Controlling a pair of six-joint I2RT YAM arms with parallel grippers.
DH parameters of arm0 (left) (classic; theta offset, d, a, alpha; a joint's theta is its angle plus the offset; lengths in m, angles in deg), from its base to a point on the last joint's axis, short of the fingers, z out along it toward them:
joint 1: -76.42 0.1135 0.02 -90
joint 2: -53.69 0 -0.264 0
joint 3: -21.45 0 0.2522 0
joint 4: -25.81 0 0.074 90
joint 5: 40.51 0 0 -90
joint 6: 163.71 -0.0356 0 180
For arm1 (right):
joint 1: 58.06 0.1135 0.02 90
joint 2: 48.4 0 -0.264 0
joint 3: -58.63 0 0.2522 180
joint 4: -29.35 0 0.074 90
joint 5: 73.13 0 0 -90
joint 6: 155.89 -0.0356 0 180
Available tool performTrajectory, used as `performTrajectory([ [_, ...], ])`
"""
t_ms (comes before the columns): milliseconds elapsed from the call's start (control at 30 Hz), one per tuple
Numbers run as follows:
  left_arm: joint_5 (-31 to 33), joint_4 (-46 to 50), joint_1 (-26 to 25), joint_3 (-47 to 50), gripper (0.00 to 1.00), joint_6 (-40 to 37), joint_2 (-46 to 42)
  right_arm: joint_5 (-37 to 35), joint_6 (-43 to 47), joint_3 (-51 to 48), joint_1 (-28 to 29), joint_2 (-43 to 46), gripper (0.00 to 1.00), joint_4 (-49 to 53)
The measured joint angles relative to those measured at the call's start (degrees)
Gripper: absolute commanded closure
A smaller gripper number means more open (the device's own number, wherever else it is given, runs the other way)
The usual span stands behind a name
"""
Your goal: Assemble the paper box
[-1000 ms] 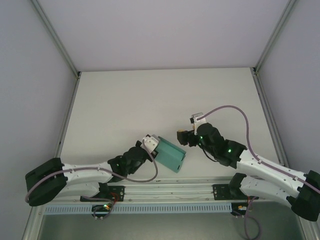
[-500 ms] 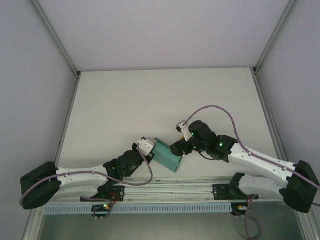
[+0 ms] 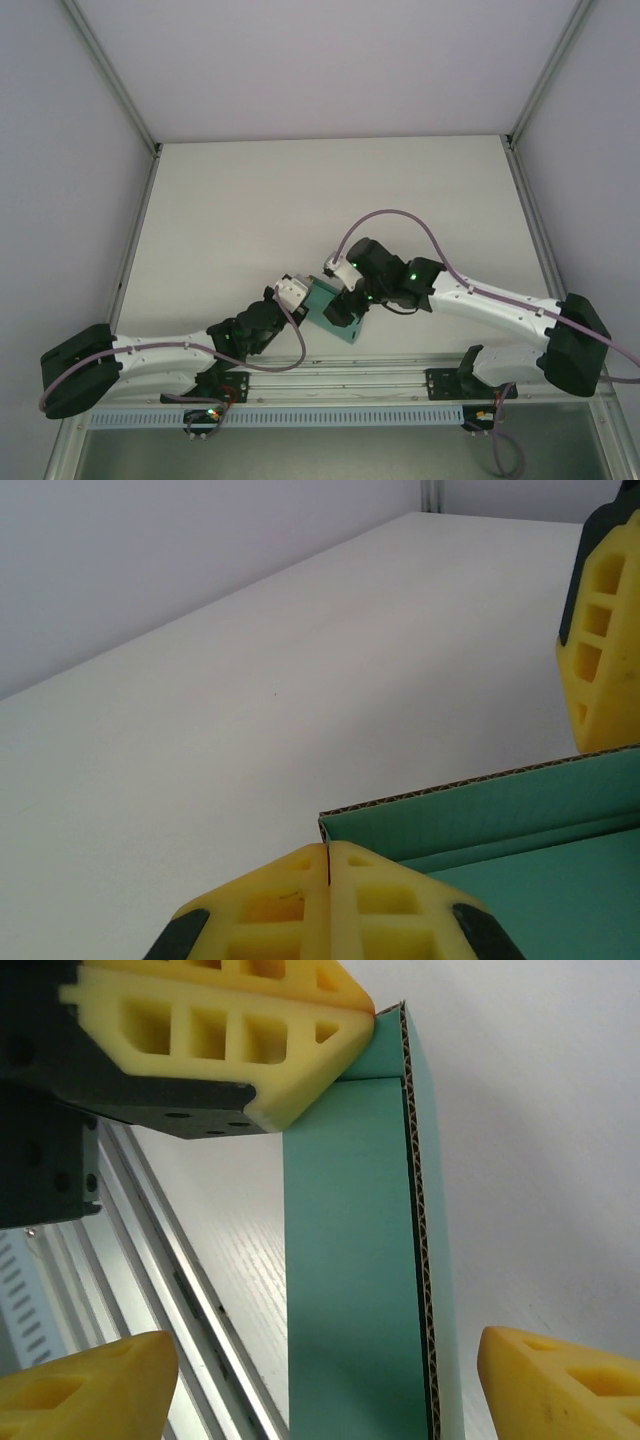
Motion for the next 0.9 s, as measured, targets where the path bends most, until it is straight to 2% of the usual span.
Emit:
performTrajectory([
  [167, 0.35, 0.39, -0.26, 0.52, 0.95, 0.90, -1.18, -3.06, 2.32, 1.38, 1.84, -3.69, 0.21, 2.60],
  [267, 0.35, 0.46, -0.26, 0.76, 0.95, 1.20, -1.57, -5.49, 3.30, 1.66, 3.23, -6.19, 0.24, 4.31],
  [333, 0.35, 0.46, -0.24, 0.76, 0.94, 1.29, -1.57, -7.04, 3.65, 1.88, 3.76, -7.76, 0.30, 5.18],
  [400, 0.37, 0.48, -0.26, 0.76, 0.92, 1.40, -1.57, -8.81, 3.96, 1.92, 4.02, -8.66, 0.41, 5.64],
  [567, 0.46, 0.57, -0.26, 0.79, 0.84, 1.68, -1.55, -13.49, 4.37, 2.78, 4.20, -8.74, 0.49, 6.08],
  [633, 0.44, 0.72, -0.24, 0.79, 0.73, 2.27, -1.55, -15.93, 4.55, 3.06, 4.17, -8.74, 0.50, 6.10],
  [700, 0.35, 1.33, -0.24, 0.79, 0.50, 2.86, -1.55, -18.23, 4.83, 3.21, 4.17, -8.76, 0.52, 6.14],
  [800, 0.31, 2.27, -0.17, 0.81, 0.37, 4.50, -1.68, -21.05, 6.01, 3.54, 4.17, -9.11, 0.55, 6.19],
  [900, -0.02, 5.79, 1.14, 0.70, 0.02, 7.21, -3.91, -22.88, 7.56, 3.76, 4.17, -10.21, 0.55, 5.88],
])
